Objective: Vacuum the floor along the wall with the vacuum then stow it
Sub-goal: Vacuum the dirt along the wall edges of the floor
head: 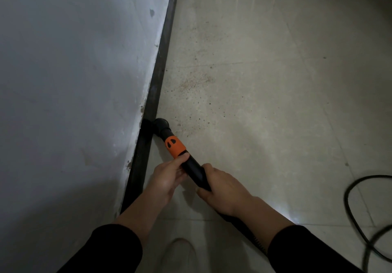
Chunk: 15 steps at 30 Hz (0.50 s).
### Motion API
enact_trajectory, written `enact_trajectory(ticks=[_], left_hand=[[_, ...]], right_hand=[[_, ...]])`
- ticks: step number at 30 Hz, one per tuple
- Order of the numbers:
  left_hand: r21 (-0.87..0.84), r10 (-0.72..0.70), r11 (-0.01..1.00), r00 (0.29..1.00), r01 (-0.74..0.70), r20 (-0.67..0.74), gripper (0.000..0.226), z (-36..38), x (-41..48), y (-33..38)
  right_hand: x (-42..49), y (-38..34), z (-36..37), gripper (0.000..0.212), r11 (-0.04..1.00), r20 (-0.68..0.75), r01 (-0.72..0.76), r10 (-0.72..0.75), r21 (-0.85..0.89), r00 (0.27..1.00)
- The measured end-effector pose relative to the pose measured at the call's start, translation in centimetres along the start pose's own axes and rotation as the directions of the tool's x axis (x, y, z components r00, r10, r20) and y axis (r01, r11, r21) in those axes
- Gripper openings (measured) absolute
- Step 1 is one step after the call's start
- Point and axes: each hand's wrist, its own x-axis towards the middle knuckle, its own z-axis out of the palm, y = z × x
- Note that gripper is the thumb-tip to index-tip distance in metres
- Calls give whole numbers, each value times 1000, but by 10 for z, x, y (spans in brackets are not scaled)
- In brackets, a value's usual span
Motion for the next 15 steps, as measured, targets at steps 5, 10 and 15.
enact_trajectory(ticks=[5,10,15], left_hand=[[-2,1,1000,999,0,48,24,-1,-6,-3],[16,-9,1000,997,8,80,19,8,-18,-9],[-13,-20,1000,995,21,94,18,19,-22,-11]], right_hand=[[-5,0,-5,31,1000,4,-8,8,4,1000],[-15,3,-12,28,998,5,-55,55,-17,998],[-23,9,-18,28,996,-8,-80,80,-43,997]])
